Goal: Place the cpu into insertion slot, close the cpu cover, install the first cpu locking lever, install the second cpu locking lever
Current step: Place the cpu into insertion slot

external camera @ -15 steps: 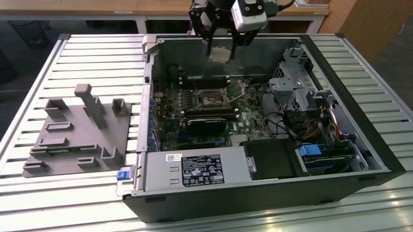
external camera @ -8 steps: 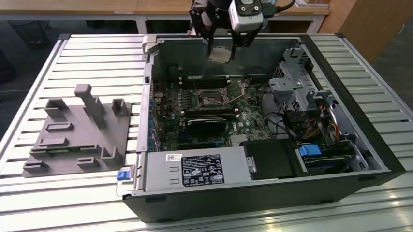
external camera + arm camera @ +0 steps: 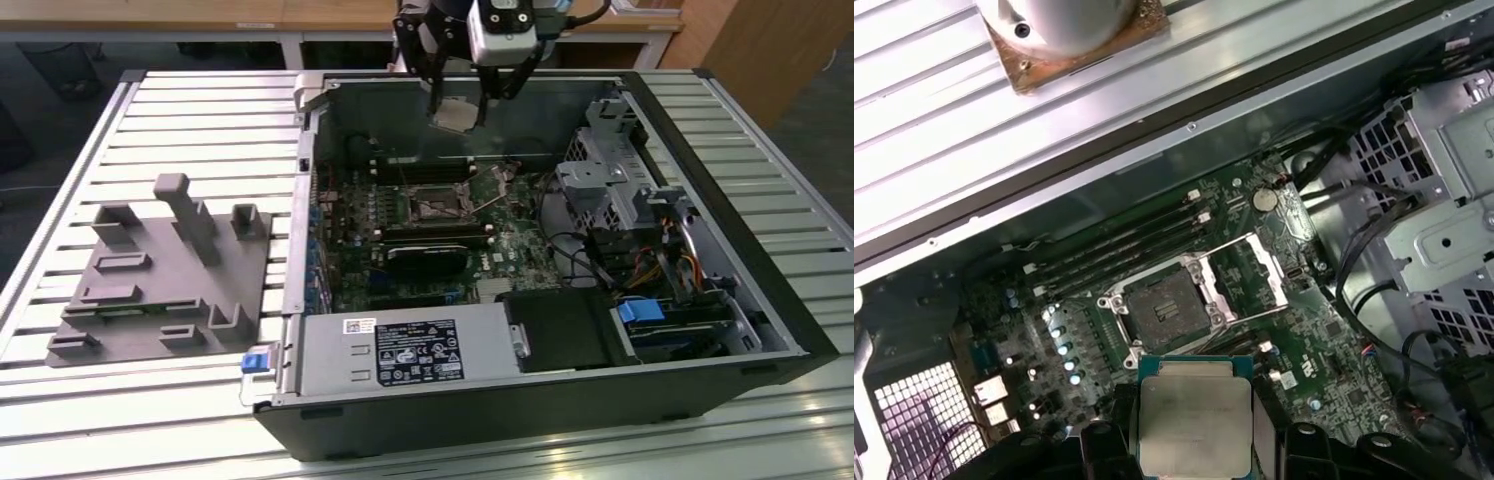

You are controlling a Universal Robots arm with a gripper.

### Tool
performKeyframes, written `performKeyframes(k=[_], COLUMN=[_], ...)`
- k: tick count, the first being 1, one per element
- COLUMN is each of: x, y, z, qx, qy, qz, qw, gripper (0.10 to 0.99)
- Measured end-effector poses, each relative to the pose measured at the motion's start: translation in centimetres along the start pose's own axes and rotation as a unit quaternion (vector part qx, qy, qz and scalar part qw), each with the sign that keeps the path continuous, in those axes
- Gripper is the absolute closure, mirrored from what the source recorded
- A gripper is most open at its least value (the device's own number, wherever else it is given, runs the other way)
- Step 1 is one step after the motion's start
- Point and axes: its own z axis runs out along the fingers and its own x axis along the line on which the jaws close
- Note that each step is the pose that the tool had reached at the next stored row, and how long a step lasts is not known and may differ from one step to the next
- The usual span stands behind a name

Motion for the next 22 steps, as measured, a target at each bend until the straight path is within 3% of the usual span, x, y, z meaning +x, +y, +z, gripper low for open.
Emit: performKeyframes(k=[10, 22], x=[0.00, 0.01], y=[0.00, 0.01], z=[0.09, 0.21], qx=[0.0006, 0.0020], qy=[-0.0042, -0.0092], qz=[0.043, 0.090], qw=[0.9991, 0.9959], gripper=[0.545, 0.545])
